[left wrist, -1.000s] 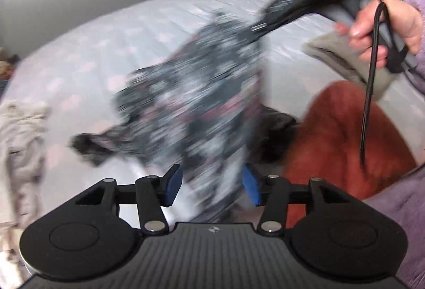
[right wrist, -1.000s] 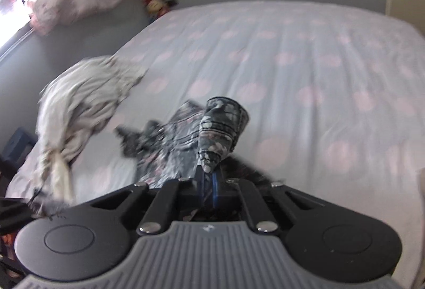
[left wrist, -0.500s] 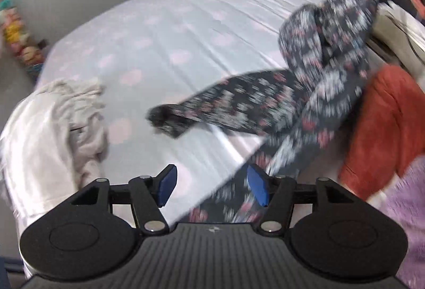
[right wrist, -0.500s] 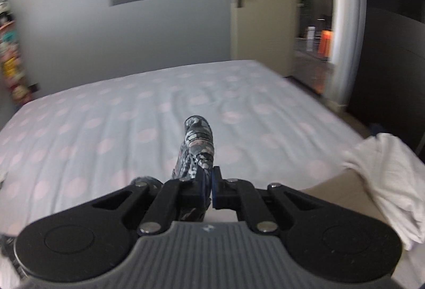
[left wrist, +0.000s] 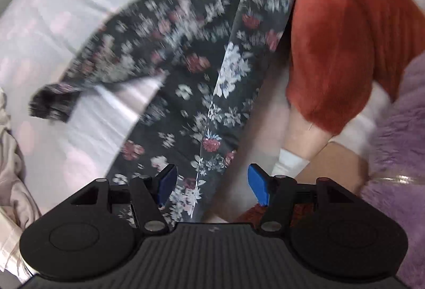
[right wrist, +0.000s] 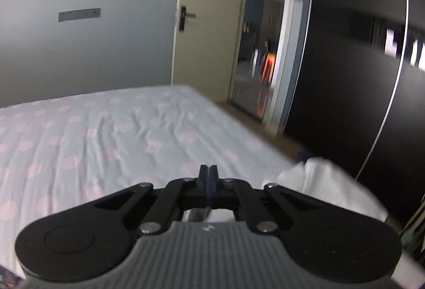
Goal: Fold clothes
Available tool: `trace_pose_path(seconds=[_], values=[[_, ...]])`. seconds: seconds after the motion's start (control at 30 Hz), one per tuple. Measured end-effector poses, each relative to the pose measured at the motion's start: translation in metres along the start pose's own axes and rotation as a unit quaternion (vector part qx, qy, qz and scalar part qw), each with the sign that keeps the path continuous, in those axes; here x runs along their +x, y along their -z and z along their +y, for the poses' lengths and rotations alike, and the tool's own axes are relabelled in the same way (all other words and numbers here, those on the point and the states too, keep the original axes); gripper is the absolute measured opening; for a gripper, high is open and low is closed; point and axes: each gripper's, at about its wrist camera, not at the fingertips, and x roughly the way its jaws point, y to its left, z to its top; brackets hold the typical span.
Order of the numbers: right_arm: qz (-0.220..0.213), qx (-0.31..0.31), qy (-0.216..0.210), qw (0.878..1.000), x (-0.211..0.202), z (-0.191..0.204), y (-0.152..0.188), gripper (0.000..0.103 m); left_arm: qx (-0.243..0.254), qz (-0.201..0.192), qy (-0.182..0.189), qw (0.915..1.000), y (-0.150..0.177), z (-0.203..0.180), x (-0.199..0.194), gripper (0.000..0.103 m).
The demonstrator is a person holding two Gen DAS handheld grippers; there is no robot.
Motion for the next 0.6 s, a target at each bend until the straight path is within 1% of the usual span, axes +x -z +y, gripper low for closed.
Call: trace_pose_path(seconds=[0.07, 0.1, 0.13, 0.2, 0.23, 0.3, 0.33, 0.37, 0.4, 0.47, 0.5, 0.53, 0.57, 0.6], values=[[0.0, -0.007, -0.007, 1.0, 0.001, -0.005, -0.007, 0.0, 0.0, 0.03, -0.003, 0.9995, -0.007, -0.004, 0.015, 0.051], [0.006, -0.013, -0.014, 1.0, 0.003, -0.006, -0.009, 0.0, 0.0, 0.045, -0.004, 0.999, -0.01, -0.006, 0.023, 0.039], [0.012, -0.018, -0.021, 1.0, 0.004, -0.006, -0.01, 0.0, -0.002, 0.058, -0.005, 0.9983, -0.013, -0.007, 0.03, 0.024], [0.028, -0.032, -0.04, 0.998, 0.006, -0.004, -0.008, 0.0, -0.014, 0.067, -0.008, 0.9976, -0.015, -0.004, 0.037, 0.01], [0.037, -0.038, -0.05, 0.997, 0.007, -0.003, -0.006, 0.001, -0.022, 0.064, -0.008, 0.9977, -0.015, -0.001, 0.035, 0.003], [0.062, -0.048, -0.074, 0.994, 0.009, 0.0, 0.001, 0.006, -0.032, 0.054, 0.001, 0.998, -0.012, 0.004, 0.027, 0.002], [0.075, -0.052, -0.084, 0.992, 0.011, 0.003, 0.005, 0.006, -0.035, 0.048, 0.009, 0.9982, -0.009, 0.007, 0.022, 0.002], [0.088, -0.06, -0.095, 0.99, 0.015, 0.006, 0.01, 0.006, -0.037, 0.043, 0.023, 0.9981, -0.007, 0.011, 0.015, 0.002], [0.101, -0.067, -0.105, 0.987, 0.019, 0.01, 0.014, 0.007, -0.039, 0.037, 0.036, 0.9979, -0.004, 0.015, 0.009, 0.004], [0.122, -0.084, -0.119, 0.982, 0.027, 0.02, 0.023, 0.016, -0.051, 0.01, 0.054, 0.9972, -0.005, 0.024, -0.008, 0.019], [0.13, -0.086, -0.126, 0.98, 0.031, 0.026, 0.026, 0.026, -0.06, -0.005, 0.057, 0.9965, -0.005, 0.031, -0.017, 0.036], [0.138, -0.089, -0.134, 0.977, 0.035, 0.031, 0.03, 0.034, -0.071, -0.02, 0.054, 0.9958, -0.006, 0.038, -0.025, 0.054], [0.145, -0.092, -0.141, 0.975, 0.039, 0.037, 0.033, 0.035, -0.081, -0.035, 0.051, 0.9948, -0.007, 0.045, -0.032, 0.057], [0.153, -0.093, -0.149, 0.973, 0.046, 0.043, 0.035, 0.035, -0.089, -0.049, 0.046, 0.9938, -0.008, 0.052, -0.04, 0.058]])
